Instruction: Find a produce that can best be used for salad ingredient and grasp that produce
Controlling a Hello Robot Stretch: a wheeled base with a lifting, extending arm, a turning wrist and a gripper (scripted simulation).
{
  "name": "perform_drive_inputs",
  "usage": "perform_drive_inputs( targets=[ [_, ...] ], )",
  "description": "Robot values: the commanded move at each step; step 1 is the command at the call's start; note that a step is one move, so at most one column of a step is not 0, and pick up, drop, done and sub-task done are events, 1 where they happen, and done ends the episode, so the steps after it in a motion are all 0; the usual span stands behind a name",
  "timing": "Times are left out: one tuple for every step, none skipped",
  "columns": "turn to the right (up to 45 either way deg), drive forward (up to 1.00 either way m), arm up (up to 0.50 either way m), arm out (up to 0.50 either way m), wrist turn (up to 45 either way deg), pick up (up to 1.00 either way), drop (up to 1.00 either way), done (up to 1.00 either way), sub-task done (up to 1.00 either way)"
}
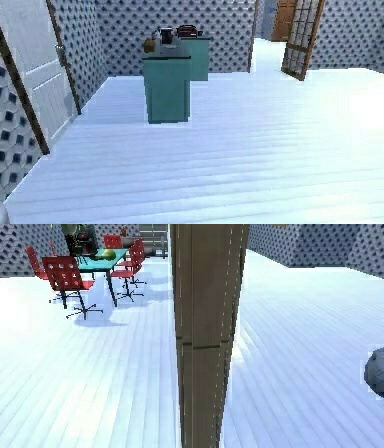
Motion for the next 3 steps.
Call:
perform_drive_inputs(
  targets=[
    [0.0,0.3,0.0,0.0,0.0,0.0,0.0,0.0,0.0],
    [45.0,0.0,0.0,0.0,0.0,0.0,0.0,0.0,0.0],
    [33.0,0.0,0.0,0.0,0.0,0.0,0.0,0.0,0.0]
  ],
)
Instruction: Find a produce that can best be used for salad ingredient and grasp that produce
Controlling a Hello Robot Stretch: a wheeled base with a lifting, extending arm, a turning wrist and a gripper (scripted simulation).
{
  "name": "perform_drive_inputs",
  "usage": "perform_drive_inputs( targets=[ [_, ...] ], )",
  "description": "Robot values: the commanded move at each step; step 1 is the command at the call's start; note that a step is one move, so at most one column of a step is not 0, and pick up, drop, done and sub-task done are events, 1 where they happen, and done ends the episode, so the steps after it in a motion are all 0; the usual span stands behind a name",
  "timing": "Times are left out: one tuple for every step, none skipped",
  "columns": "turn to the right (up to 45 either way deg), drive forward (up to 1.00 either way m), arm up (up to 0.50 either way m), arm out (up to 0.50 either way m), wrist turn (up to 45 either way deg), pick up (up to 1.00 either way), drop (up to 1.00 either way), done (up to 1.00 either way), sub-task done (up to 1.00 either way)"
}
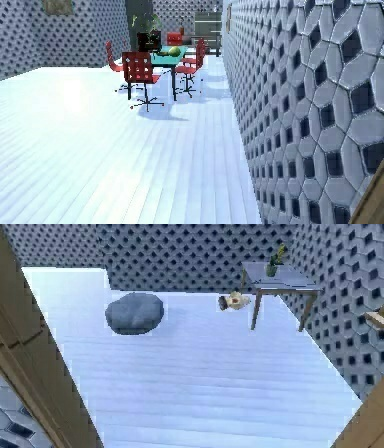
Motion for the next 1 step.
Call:
perform_drive_inputs(
  targets=[
    [0.0,1.0,0.0,0.0,0.0,0.0,0.0,0.0,0.0]
  ],
)
